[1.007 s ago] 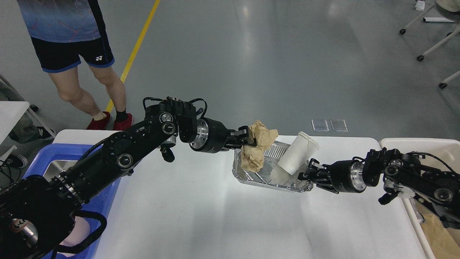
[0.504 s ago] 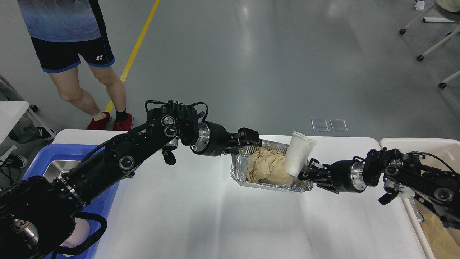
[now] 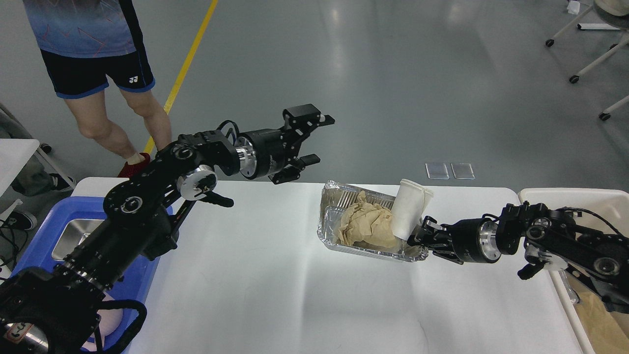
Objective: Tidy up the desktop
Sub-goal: 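Release the paper and withdraw the left gripper over the blue tray, then carry the foil tray with the right gripper into the white bin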
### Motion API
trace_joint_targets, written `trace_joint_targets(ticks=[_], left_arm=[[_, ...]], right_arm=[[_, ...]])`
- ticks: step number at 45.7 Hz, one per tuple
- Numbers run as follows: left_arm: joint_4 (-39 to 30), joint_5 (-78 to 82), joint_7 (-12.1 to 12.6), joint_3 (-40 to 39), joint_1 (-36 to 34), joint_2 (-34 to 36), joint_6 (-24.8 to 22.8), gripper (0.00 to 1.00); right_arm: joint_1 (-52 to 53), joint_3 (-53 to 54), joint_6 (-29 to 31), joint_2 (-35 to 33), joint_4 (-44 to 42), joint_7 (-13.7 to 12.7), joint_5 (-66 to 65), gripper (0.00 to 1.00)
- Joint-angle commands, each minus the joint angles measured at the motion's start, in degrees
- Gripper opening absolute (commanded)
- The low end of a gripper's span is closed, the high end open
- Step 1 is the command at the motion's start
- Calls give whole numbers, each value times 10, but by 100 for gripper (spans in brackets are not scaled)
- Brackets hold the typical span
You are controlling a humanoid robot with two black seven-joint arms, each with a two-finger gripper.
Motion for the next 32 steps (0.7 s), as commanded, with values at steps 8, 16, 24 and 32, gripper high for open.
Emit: trace_joint_targets(ticks=[8,16,24,32], left_arm=[[1,-72,-9,-209,110,3,4,95],[19,-101,-27,-307,155,2,8,95],[90,-103,-96,-351,160,1,11,95],[126,-104,-127,-354,151,1,29,95]], right_arm=[[0,1,0,0,0,0,0,0],[-1,1,0,0,-1,0,0,0],[-1,4,0,0,-2,-1,0,0],[-2,8,0,-1,-2,-1,1,0]])
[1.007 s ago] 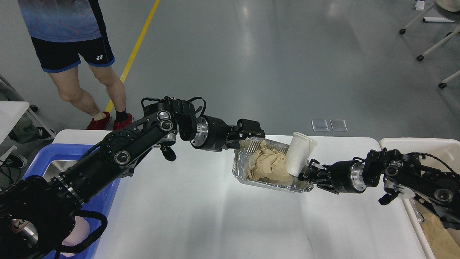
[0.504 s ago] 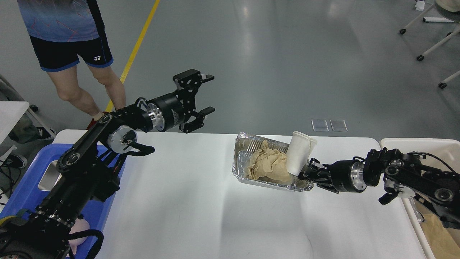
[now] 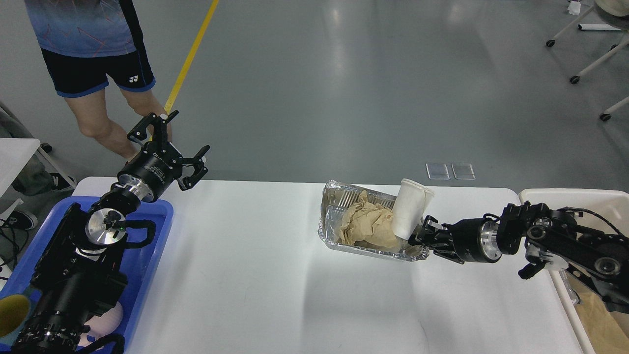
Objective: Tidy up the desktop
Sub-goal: 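Carry the foil tray with the right gripper into the white bin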
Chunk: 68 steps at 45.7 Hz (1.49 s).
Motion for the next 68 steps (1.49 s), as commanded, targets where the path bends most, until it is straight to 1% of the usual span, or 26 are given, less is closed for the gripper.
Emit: trace_joint_targets(ticks=[1,4,12,19,26,32,37,48,52,59,68], left_arm=[[23,-1,-12,-1,-5,0,15,95],[32,-6,-7,4,-5,-2,22,95],[38,-6,-11,9,-5,-9,24,95],[39,-7,-11,11,-5,-12,24,95],[41,-7,-13,11,-2,-17,23,96],[48,-7,-23,10,1,-32,23,96],[48,-7,-30,11,1,-32,23,96],[49,-6,-29,11,3,-32,23,96],[49,-5,-28,13,3,-33,23,96],[49,-7,-29,42,4,-32,23,96],[48,-9,-30,42,4,-31,23,96]], right_arm=[[-1,5,0,-1,0,1,0,0],[-3,6,0,-1,0,1,0,0],[-4,21,-1,-5,-3,0,0,0],[-12,49,-1,-53,-4,1,2,0],[-57,121,0,-106,-4,1,9,0],[-126,201,-3,-135,-11,1,9,0],[-188,259,-11,-135,-61,1,8,0],[-271,339,-63,-131,-142,5,10,0],[-282,355,-86,-129,-188,7,11,0],[-282,357,-111,-112,-271,7,11,0],[-283,358,-138,-106,-338,7,11,0]])
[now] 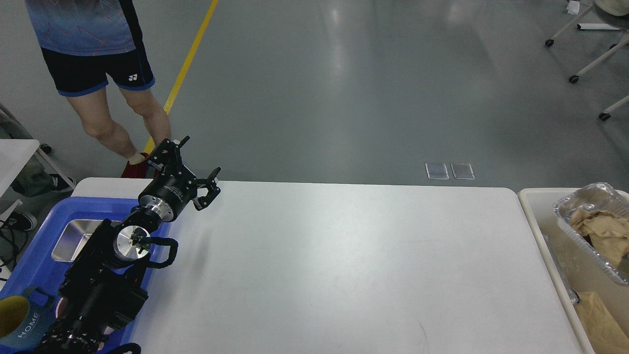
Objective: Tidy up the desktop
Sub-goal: 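Carry the foil tray with the right gripper into the white bin, then release the foil tray and raise the right gripper out of the bin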
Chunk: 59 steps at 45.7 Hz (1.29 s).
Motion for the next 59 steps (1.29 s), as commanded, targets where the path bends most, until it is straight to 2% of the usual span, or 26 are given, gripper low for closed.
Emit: trace_joint_targets(ticks=[1,7,12,15,17,20,28,38,48,54,59], left_arm=[[-1,-4,-1,-1,0,1,1,96],[0,-23,-2,-1,0,0,3,96],[0,-32,-2,0,0,0,3,96],[0,-33,-2,0,1,0,3,96],[0,-33,-2,0,1,0,3,96],[-1,-33,-2,0,1,0,4,96],[0,-33,-2,1,1,0,4,96],[0,-33,-2,1,3,0,4,96],[-1,-34,-2,-3,9,0,5,96],[-1,-34,-2,-4,14,0,10,96],[-1,-34,-2,-4,14,0,11,96]], right_arm=[[0,0,-15,4,-42,0,0,0],[2,0,-20,10,-78,0,0,1],[2,1,-32,19,-81,0,0,36],[2,1,-51,22,-81,0,0,71],[3,1,-64,25,-81,0,0,84],[4,1,-74,31,-81,0,0,97],[8,1,-74,32,-81,-3,5,100],[64,-1,-69,36,-79,-5,133,100],[169,11,-73,96,-79,-1,149,100],[190,50,-72,130,-72,4,149,100],[210,81,-71,159,-70,25,149,100]])
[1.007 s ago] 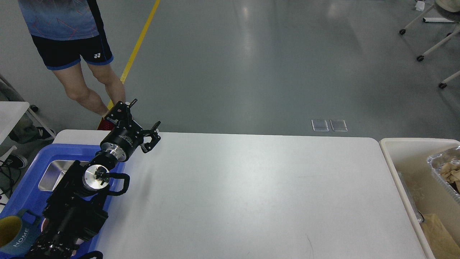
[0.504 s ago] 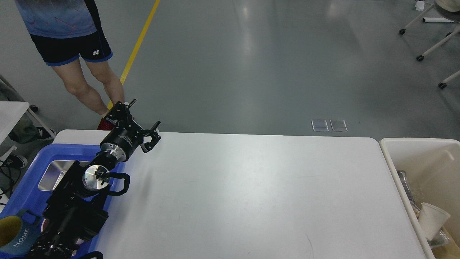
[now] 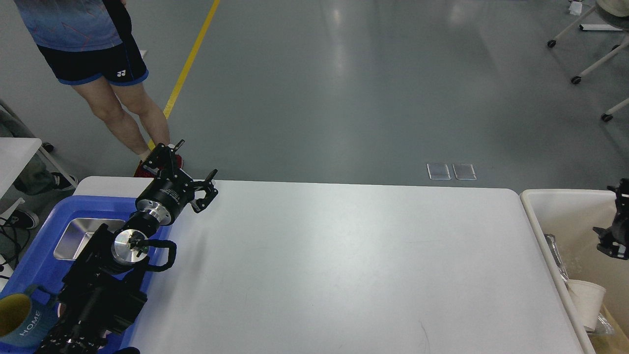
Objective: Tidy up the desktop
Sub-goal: 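Release the foil tray and raise the right gripper out of the bin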
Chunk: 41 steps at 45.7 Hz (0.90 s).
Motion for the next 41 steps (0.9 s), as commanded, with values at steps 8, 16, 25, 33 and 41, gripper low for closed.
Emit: trace_joint_targets(ticks=[8,16,25,33,41], left_arm=[[0,0,0,-1,1,-1,1,96],[0,0,0,-1,1,-1,1,96],[0,0,0,-1,3,-1,1,96],[0,0,0,-1,3,-3,3,96],[0,0,0,-2,3,-4,3,96]], right_arm=[[32,38,2,85,7,114,0,100],[31,40,4,117,13,217,3,100],[14,42,21,136,89,246,8,100],[10,48,56,164,116,246,50,100],[-1,51,82,182,116,247,57,100]])
